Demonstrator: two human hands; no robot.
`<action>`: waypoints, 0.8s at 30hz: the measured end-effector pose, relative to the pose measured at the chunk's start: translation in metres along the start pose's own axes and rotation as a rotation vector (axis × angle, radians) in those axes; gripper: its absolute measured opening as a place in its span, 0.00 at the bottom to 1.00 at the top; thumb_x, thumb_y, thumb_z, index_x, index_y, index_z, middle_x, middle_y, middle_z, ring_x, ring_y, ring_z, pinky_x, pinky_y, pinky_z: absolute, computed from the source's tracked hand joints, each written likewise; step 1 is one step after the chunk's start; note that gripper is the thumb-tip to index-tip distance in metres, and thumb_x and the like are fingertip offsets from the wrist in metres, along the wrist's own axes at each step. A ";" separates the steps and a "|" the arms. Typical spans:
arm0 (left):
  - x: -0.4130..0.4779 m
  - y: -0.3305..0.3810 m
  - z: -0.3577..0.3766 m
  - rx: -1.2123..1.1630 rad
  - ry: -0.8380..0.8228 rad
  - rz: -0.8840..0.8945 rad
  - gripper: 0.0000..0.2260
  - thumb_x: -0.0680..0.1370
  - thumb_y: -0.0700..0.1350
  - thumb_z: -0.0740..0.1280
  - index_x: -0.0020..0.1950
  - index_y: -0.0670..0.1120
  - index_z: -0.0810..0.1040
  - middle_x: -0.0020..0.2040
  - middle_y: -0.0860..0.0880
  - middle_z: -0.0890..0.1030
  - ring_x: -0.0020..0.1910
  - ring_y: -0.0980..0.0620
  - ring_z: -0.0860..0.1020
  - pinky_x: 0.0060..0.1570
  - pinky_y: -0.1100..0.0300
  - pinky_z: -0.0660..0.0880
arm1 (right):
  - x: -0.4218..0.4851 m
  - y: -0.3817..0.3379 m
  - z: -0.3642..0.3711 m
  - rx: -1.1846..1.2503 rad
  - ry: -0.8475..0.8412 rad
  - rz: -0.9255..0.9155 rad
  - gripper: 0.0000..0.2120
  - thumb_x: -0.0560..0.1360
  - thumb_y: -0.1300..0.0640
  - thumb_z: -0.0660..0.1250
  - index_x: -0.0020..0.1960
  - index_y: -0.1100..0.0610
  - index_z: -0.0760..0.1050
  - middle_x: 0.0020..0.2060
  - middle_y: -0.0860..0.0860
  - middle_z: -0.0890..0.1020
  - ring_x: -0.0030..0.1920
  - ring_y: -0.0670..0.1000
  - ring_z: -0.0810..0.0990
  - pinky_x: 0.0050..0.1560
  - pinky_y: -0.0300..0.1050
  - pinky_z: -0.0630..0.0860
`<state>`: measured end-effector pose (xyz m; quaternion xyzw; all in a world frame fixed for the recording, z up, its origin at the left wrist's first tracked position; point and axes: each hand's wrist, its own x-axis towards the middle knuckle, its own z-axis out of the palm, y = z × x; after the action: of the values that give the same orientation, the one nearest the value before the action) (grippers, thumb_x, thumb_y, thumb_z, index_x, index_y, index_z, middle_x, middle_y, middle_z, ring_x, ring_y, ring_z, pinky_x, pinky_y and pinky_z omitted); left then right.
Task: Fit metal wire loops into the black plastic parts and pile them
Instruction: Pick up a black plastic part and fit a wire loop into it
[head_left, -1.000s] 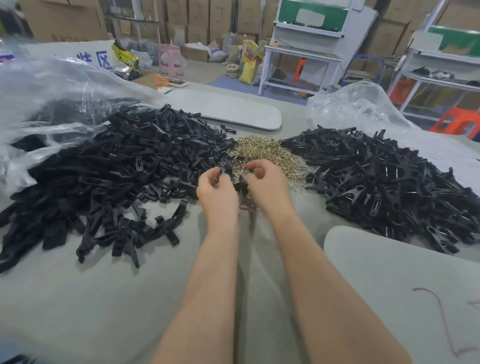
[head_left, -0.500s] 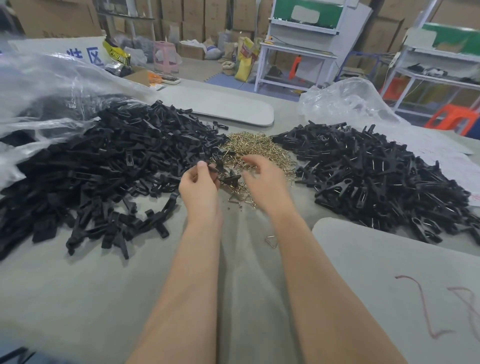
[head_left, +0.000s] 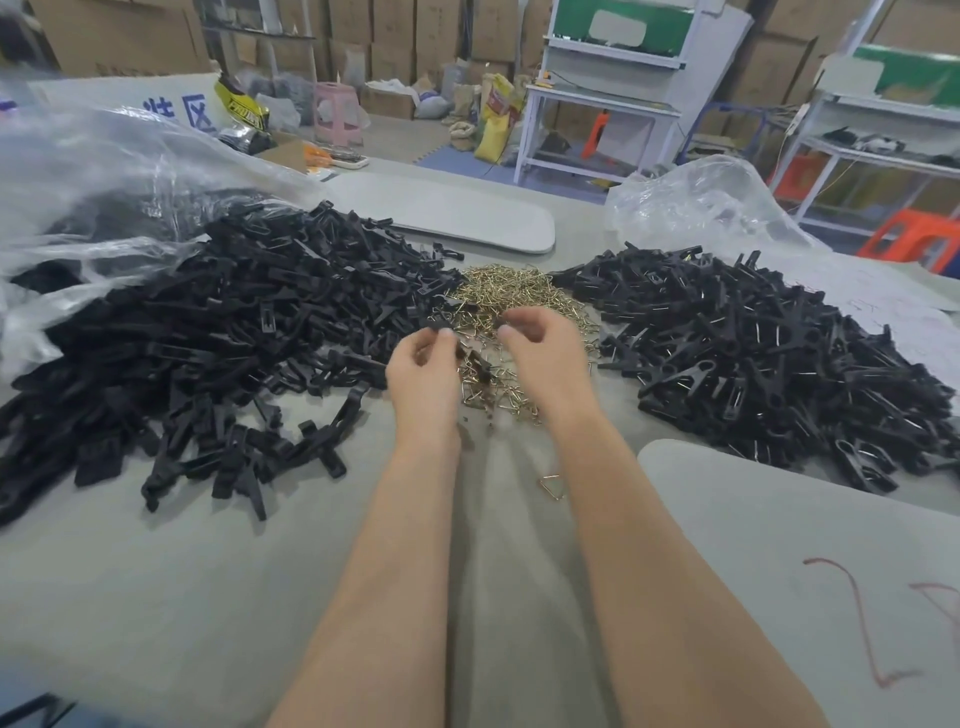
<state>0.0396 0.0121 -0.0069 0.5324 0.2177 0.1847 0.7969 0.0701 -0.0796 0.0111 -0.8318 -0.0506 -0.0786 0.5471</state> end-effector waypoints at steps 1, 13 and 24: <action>-0.002 -0.002 0.003 0.076 -0.080 0.004 0.06 0.79 0.43 0.65 0.55 0.46 0.74 0.53 0.46 0.80 0.54 0.50 0.79 0.58 0.55 0.75 | -0.002 0.000 -0.010 0.101 0.005 0.033 0.09 0.76 0.61 0.65 0.56 0.56 0.77 0.48 0.49 0.80 0.50 0.47 0.79 0.53 0.40 0.74; -0.017 -0.009 0.013 0.332 -0.471 0.129 0.08 0.77 0.39 0.67 0.44 0.52 0.79 0.39 0.53 0.82 0.42 0.58 0.80 0.51 0.60 0.76 | -0.029 0.028 -0.047 0.298 0.040 -0.027 0.08 0.74 0.66 0.67 0.45 0.53 0.77 0.39 0.50 0.83 0.38 0.42 0.82 0.41 0.32 0.75; -0.018 -0.010 0.012 0.350 -0.498 0.146 0.07 0.78 0.40 0.66 0.45 0.52 0.80 0.37 0.55 0.82 0.38 0.61 0.79 0.46 0.64 0.75 | -0.027 0.029 -0.048 0.301 0.071 -0.043 0.10 0.75 0.65 0.67 0.42 0.50 0.78 0.36 0.47 0.82 0.36 0.42 0.82 0.41 0.32 0.75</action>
<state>0.0321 -0.0100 -0.0091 0.7044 0.0057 0.0651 0.7067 0.0445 -0.1349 -0.0015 -0.7360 -0.0601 -0.1110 0.6651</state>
